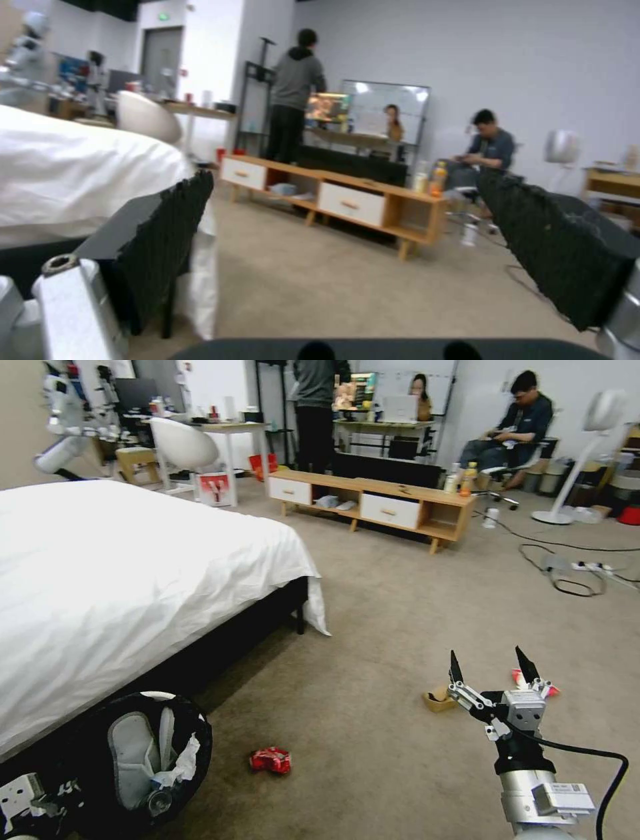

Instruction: Pick up the trash bin and place the garbage on the floor into it.

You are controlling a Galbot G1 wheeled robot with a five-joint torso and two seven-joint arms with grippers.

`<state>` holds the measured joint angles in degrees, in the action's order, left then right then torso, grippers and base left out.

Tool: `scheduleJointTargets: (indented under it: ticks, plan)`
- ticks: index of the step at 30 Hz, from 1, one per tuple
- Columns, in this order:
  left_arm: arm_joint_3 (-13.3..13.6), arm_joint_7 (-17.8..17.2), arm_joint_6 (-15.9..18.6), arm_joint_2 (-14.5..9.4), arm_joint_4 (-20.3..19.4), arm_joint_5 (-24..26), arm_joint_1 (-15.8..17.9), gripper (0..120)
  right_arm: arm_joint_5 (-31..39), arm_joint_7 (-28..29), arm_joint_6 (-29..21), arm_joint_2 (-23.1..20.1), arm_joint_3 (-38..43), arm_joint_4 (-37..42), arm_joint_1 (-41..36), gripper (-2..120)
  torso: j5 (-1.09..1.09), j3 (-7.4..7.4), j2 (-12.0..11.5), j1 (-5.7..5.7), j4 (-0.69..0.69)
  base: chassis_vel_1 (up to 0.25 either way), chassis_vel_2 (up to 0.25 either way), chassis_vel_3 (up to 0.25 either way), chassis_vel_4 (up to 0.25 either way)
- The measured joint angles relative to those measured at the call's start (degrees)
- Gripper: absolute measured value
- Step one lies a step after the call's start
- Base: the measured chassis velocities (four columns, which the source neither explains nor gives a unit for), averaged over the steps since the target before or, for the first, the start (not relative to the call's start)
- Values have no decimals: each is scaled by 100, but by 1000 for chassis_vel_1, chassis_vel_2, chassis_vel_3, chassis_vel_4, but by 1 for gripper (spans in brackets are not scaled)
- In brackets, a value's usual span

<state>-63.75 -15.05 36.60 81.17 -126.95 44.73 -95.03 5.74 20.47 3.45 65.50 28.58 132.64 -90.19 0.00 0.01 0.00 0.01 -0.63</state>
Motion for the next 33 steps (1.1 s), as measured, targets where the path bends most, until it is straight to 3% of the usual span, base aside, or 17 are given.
scheduleJointTargets:
  ticks: [23,27,33]
  plan:
    - [59,114,47,34,-24,-159,-131,2,-18,-168,212,9,87,-60,-16,100,0,0,0,0,4,105,106,105,103]
    - [74,152,35,46,-24,-217,-138,2,-25,-169,221,2,90,-66,-50,100,-1,0,0,0,-3,56,46,31,42]
    - [72,160,33,29,-37,-219,-151,2,-29,-166,241,8,98,-68,-81,100,0,0,0,0,0,0,0,0,0]
